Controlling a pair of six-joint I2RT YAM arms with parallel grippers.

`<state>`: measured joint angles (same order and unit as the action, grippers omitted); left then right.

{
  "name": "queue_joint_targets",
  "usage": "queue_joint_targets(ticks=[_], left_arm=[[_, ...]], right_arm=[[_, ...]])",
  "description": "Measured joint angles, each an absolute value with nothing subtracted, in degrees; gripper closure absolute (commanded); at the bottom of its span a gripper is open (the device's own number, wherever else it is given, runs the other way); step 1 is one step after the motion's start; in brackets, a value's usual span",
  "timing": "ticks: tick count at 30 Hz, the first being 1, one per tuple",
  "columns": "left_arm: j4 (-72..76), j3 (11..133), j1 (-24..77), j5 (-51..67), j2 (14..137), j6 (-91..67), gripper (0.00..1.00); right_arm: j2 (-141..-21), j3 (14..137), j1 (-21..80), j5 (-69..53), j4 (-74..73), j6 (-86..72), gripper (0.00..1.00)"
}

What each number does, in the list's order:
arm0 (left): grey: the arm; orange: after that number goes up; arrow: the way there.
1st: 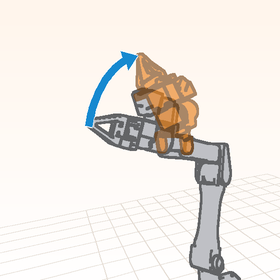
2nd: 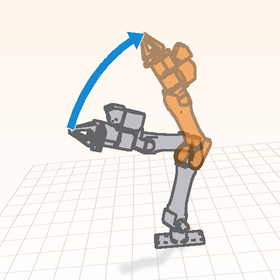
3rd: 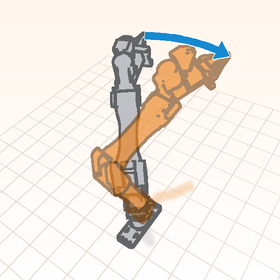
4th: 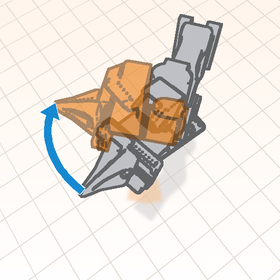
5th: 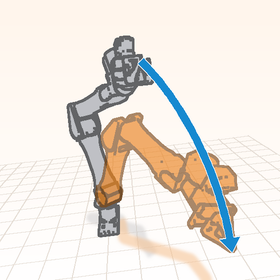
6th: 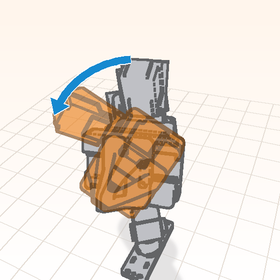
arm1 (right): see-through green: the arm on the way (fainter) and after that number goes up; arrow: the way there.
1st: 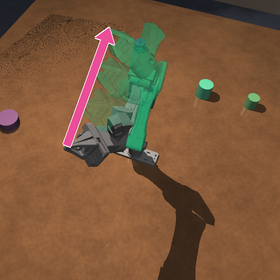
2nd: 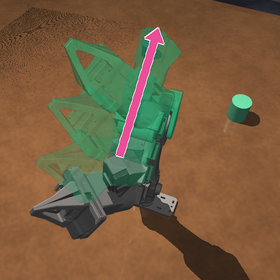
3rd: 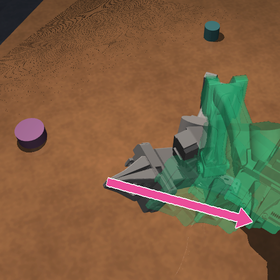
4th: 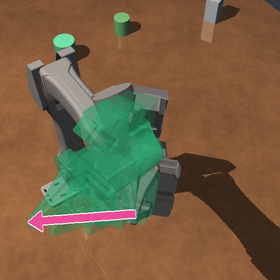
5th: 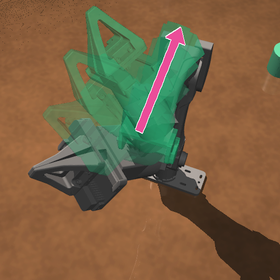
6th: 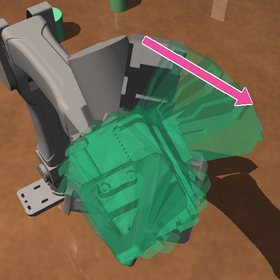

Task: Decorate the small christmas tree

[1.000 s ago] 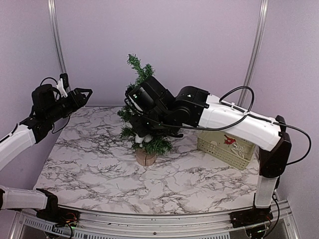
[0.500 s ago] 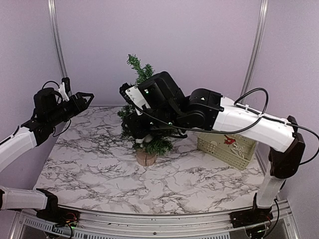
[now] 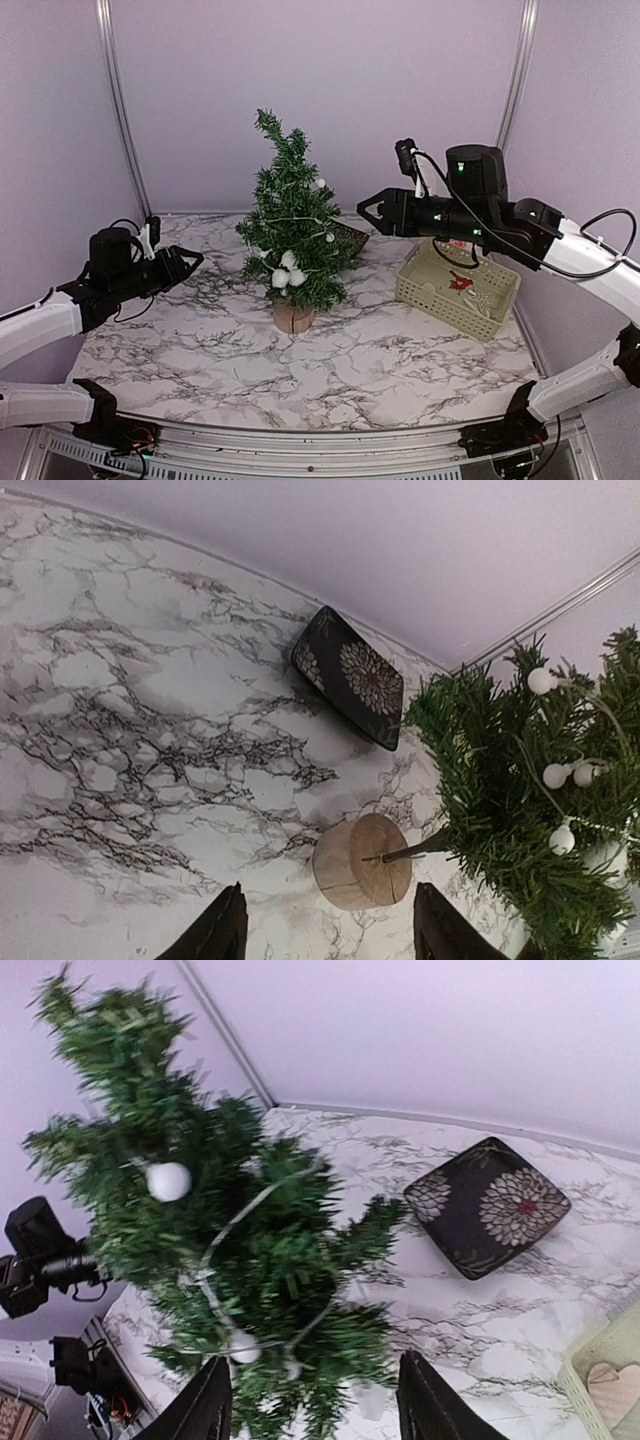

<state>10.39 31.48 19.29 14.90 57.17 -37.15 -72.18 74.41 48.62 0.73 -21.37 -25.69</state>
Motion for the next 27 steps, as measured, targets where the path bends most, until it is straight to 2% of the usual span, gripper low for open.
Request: queue_joint_targets(ticks=[5,12,18,27], left_arm=[[10.8,28.6,24.1,15.1,61.6,-40.3,0.42],[17.1,27.9,30.1,15.6,70.8,-46.5,0.43],[24.4,28.2,34.9,17.1,79.7,-50.2,0.50],[31.2,30.2,36.3,19.9,90.5,-52.8,0.59]], right_arm=[[-71.7,68.6,39.8,-2.9,-20.0,-28.5,0.45],[-75.5,67.1,35.7,-7.5,-19.5,-28.9,0.46],[-76.7,65.3,33.3,-9.0,-19.3,-28.9,0.47],[-78.4,65.3,32.2,-10.3,-18.9,-28.7,0.48]])
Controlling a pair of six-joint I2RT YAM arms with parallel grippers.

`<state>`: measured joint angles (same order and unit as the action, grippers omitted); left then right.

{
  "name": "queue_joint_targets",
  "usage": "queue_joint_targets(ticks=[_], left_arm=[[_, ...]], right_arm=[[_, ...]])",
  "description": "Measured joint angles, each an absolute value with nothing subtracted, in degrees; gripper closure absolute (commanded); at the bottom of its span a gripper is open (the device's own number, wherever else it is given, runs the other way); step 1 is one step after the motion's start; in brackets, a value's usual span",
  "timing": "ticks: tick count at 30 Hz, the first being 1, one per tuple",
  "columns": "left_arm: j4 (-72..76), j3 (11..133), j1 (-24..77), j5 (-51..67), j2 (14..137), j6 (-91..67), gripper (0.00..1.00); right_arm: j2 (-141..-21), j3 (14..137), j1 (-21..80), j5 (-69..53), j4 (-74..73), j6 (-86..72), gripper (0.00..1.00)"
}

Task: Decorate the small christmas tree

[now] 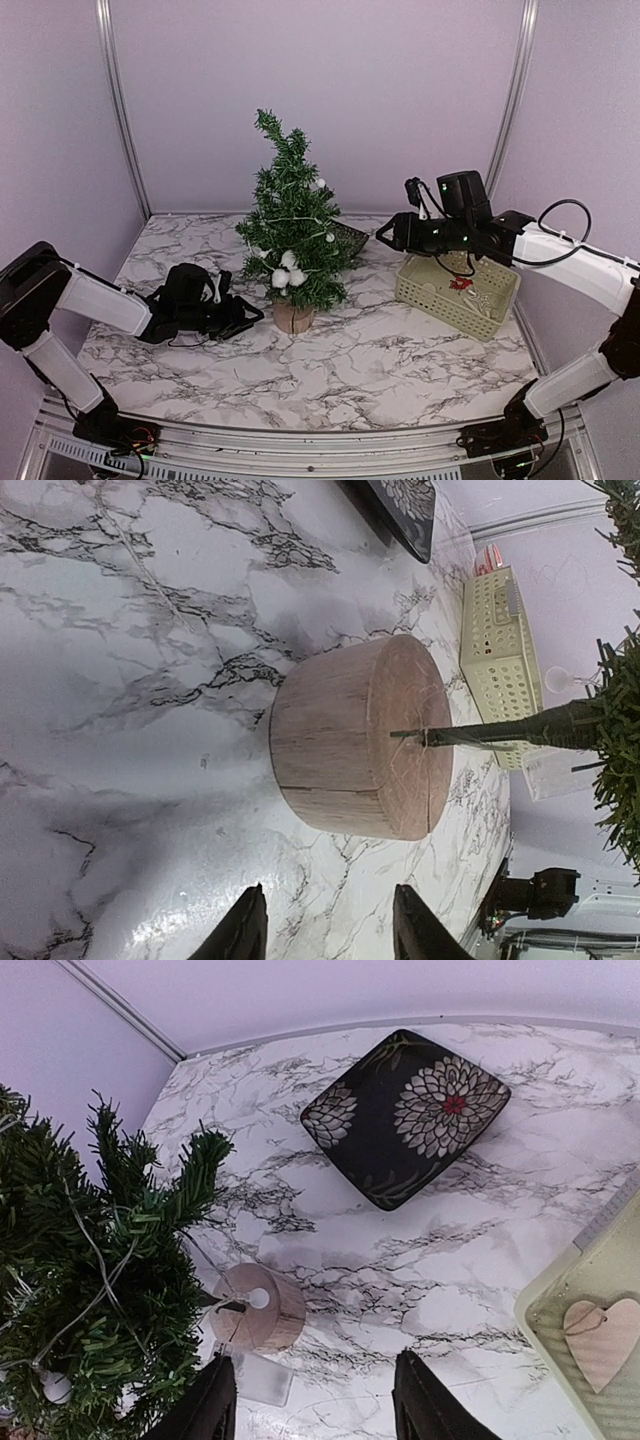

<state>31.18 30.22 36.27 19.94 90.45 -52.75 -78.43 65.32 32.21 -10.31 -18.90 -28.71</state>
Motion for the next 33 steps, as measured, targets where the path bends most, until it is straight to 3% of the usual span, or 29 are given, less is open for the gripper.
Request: queue_joint_targets(ticks=[20,33], left_arm=[[40.4,38.6,37.5,23.6,104.2,-54.3,0.82],[40.6,48.9,34.6,24.6,113.9,-54.4,0.84]], right_arm=[[-81.8,65.0,32.2,-11.5,-18.6,-28.7,0.51],[-81.7,63.4,30.9,-11.5,-18.9,-28.5,0.52]])
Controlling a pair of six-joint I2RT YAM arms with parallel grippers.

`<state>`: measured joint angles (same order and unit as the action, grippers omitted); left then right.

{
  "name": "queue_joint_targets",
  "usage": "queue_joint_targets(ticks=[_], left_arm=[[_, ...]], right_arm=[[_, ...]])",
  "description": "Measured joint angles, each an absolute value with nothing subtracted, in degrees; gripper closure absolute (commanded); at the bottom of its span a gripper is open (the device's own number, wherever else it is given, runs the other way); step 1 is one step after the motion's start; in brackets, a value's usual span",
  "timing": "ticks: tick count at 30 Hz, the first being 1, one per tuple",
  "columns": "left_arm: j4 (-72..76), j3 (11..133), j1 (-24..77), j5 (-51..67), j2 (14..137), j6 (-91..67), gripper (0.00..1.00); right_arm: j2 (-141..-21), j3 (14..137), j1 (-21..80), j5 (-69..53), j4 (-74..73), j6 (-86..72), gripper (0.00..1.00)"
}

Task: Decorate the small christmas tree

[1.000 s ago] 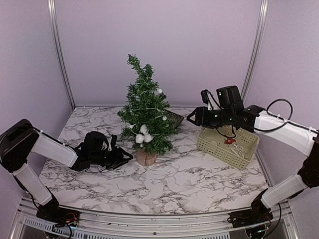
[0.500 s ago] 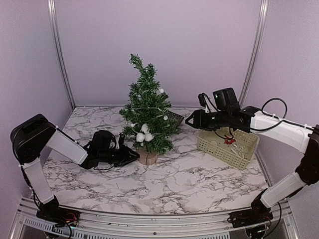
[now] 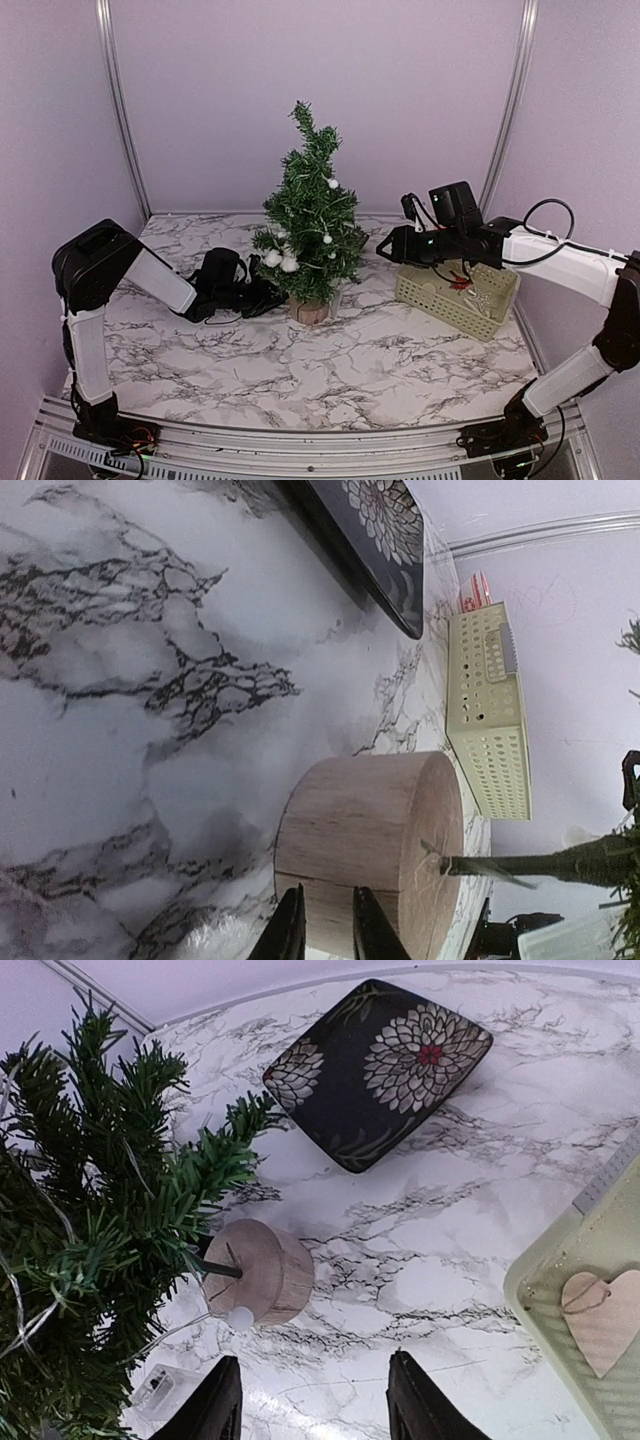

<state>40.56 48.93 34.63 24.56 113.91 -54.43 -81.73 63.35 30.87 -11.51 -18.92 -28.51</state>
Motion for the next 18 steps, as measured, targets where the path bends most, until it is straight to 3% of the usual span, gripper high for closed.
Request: queue_joint_targets(ticks=[14,18], left_arm=[[37.1,65.6,32.9,27.3,123.8,-50.0,0.85],[33.8,69.6,31.6,27.5,125.0,-47.6,0.77]], right_arm=[[-81.2,60.1,30.7,-12.6,-18.7,-28.5,0.53],[-79.6,59.9,29.6,-13.1,-18.9,-28.4,0.55]])
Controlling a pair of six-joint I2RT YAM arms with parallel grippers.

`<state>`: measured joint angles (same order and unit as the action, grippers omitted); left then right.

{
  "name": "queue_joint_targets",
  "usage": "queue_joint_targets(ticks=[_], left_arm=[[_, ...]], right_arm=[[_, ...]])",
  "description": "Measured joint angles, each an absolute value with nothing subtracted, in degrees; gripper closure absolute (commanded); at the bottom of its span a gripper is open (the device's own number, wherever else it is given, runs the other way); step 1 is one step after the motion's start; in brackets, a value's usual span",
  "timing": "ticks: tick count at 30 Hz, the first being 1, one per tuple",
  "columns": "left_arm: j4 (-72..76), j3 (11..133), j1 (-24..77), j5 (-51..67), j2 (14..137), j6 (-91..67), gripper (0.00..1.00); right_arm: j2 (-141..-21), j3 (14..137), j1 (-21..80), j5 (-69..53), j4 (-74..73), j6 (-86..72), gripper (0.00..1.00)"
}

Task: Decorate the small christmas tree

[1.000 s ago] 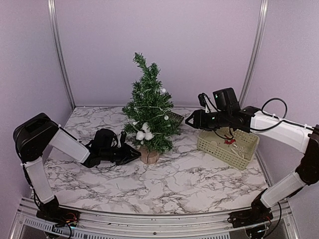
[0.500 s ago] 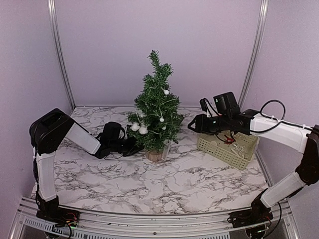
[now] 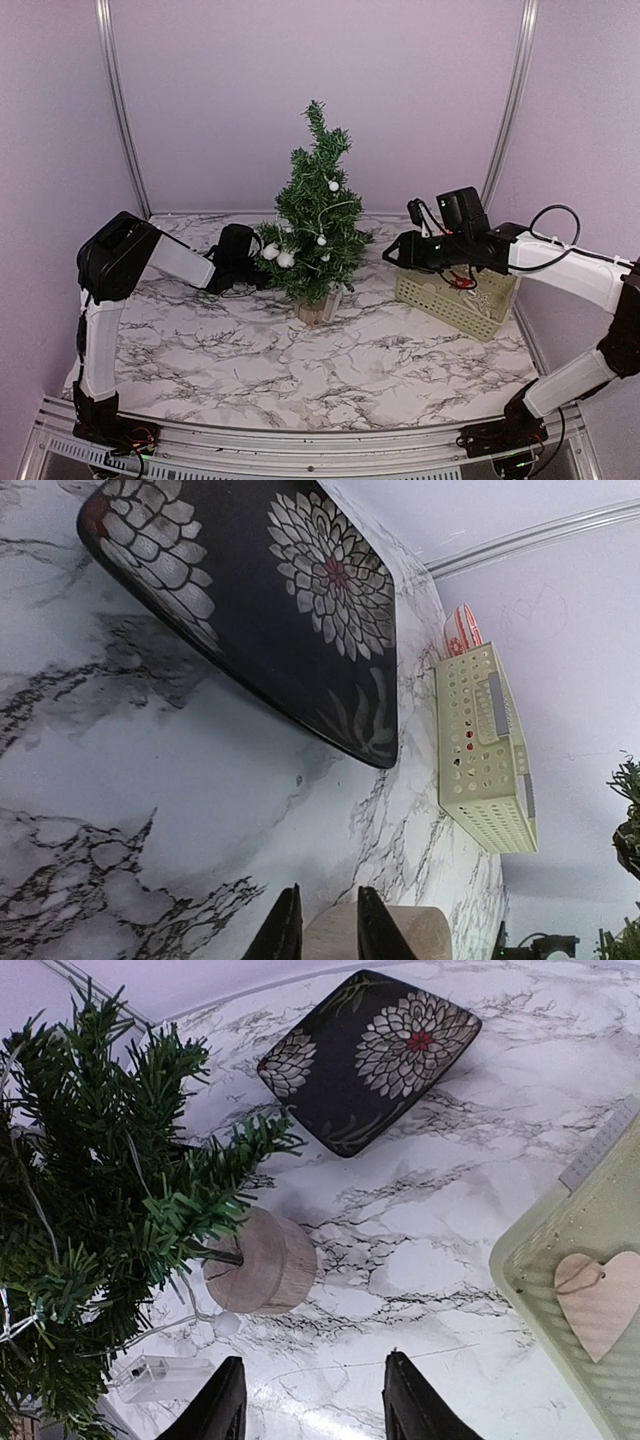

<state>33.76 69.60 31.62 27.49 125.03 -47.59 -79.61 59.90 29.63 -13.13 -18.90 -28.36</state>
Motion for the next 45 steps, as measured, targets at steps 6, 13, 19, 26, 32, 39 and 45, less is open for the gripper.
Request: queue_joint_targets(ticks=[6,13,19,26,32,39,45], left_arm=[[31.0,62.7,29.3,26.3,118.5,-45.5,0.67],[30.2,50.8,29.8,25.8,106.6,-45.6,0.64],[30.2,44.7,30.9,25.4,103.4,-46.4,0.63],[31.7,43.9,33.4,25.3,103.4,-48.8,0.60],[33.6,44.0,34.0,25.5,103.9,-50.2,0.59],[34.5,45.4,34.9,25.7,106.5,-50.4,0.59],[34.5,46.5,34.9,25.6,107.8,-50.4,0.60]], right_arm=[[-79.5,58.0,28.7,-16.2,-16.4,-28.5,0.62],[-88.2,57.1,32.2,-18.2,-10.5,-30.7,0.64],[-95.5,57.0,35.7,-19.1,-5.9,-33.2,0.64],[-101.0,56.5,36.4,-19.5,4.6,-37.1,0.65],[-107.8,57.9,37.6,-20.4,9.9,-39.5,0.66],[-110.5,58.3,38.7,-21.5,14.6,-42.5,0.69],[-112.3,58.4,39.7,-21.6,18.6,-45.5,0.71]])
